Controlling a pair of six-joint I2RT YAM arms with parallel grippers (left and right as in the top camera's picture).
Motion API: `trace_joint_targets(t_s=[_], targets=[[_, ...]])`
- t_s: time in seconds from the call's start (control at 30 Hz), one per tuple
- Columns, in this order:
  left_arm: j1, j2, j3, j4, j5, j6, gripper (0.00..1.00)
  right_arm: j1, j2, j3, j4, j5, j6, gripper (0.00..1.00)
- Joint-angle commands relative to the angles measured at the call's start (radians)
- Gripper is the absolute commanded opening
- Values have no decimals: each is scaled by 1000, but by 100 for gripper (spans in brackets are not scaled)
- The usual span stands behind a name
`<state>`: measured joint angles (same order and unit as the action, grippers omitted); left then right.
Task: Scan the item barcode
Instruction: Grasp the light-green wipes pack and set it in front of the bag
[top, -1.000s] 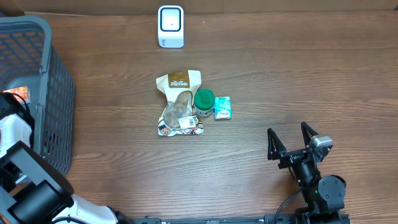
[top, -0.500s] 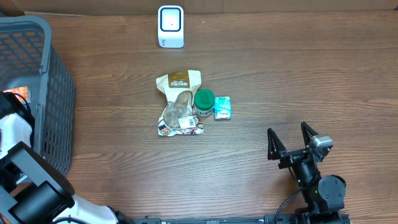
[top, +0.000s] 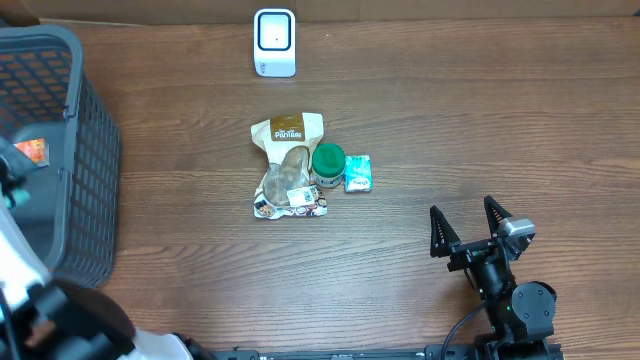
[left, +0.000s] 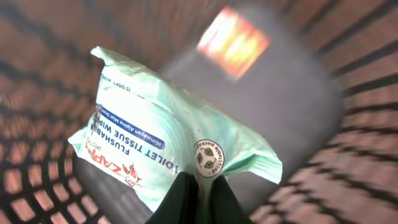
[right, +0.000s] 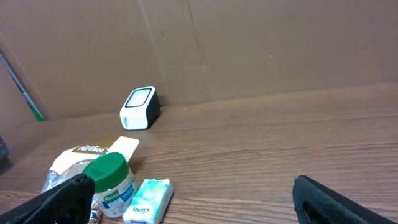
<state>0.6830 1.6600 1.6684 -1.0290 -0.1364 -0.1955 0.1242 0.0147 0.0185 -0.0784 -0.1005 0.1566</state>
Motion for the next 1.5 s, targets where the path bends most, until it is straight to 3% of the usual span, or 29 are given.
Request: trace_joint_targets(t_s=[0.0,0.33,0.57,0.77,0.9,1.13,1.47], targets=[[-64,-149,89,3,105,-22,4,-8,-11,-10,5,2,-1,100],[-415,-383,100,-51,103,-10,4,-8,-11,-10,5,2,-1,100],[-682,-354,50,-185,103,-6,4,-8,-11,-10,4,2,-1,100],[-846,-286,-104,-183,66,-6,4,-8,-11,-10,5,2,-1,100],[-897,-215,-235,-141,26,-7,4,-8,-11,-10,5,2,-1,100],[-914,-50,-436,66,-18,-8,4,-8,-11,-10,5,2,-1,100],[-921,15,-420,114,67,-18,4,-8,-11,-10,5,2,-1,100]])
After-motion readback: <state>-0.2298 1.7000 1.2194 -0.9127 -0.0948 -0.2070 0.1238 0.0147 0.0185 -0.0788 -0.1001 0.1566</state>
